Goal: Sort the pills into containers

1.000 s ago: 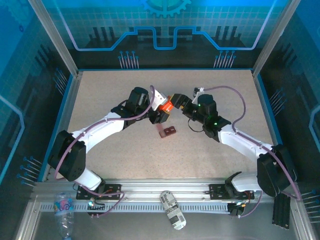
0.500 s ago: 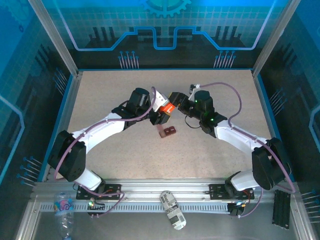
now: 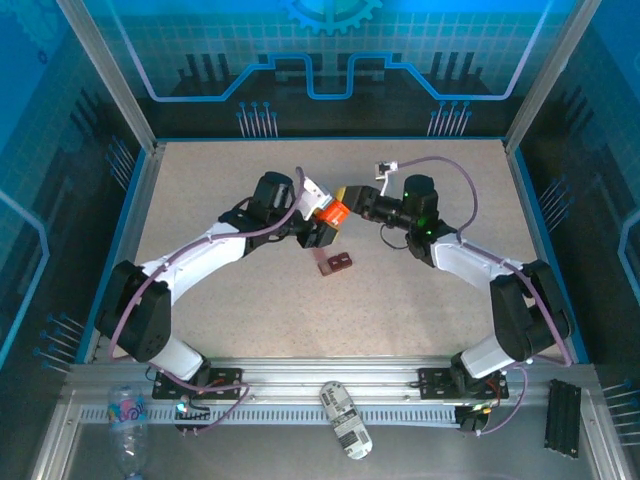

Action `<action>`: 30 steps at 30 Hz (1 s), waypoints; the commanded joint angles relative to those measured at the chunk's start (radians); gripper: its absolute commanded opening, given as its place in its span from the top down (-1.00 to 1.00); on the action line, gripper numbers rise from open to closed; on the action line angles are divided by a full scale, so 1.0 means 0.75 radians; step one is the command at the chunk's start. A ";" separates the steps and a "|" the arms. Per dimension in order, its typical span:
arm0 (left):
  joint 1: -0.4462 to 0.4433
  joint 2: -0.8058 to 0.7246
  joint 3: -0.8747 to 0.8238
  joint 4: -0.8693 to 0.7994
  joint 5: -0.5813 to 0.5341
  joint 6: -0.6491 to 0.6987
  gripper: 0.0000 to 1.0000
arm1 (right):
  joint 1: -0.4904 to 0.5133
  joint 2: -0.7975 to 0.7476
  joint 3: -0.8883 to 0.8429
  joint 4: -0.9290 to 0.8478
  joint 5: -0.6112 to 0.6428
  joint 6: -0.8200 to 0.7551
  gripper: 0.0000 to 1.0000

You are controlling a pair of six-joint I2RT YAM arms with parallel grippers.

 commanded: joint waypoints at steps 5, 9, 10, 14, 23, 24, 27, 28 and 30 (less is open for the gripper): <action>0.016 -0.034 0.062 -0.042 0.298 -0.033 1.00 | -0.056 -0.026 -0.026 -0.029 -0.124 -0.295 -0.02; 0.015 -0.024 0.045 -0.009 0.219 -0.031 1.00 | -0.059 -0.117 -0.059 -0.088 0.062 -0.133 -0.53; 0.013 -0.022 0.047 -0.011 0.192 -0.025 1.00 | -0.059 -0.148 -0.073 -0.109 0.120 -0.074 -0.57; 0.013 -0.020 0.045 -0.011 0.103 0.016 1.00 | -0.043 -0.230 -0.089 -0.255 0.295 0.097 -0.59; 0.008 -0.014 0.041 -0.009 0.036 0.056 1.00 | 0.073 -0.233 -0.022 -0.415 0.436 0.161 -0.65; 0.006 -0.014 0.041 -0.008 0.035 0.056 1.00 | 0.083 -0.223 -0.017 -0.412 0.435 0.161 -0.65; 0.002 -0.015 0.040 -0.007 0.031 0.054 1.00 | 0.114 -0.189 0.007 -0.400 0.436 0.159 -0.65; 0.000 -0.015 0.039 -0.005 0.031 0.054 1.00 | 0.123 -0.179 0.007 -0.398 0.438 0.159 -0.64; -0.003 -0.013 0.041 -0.007 0.029 0.053 1.00 | 0.138 -0.166 0.007 -0.392 0.439 0.152 -0.63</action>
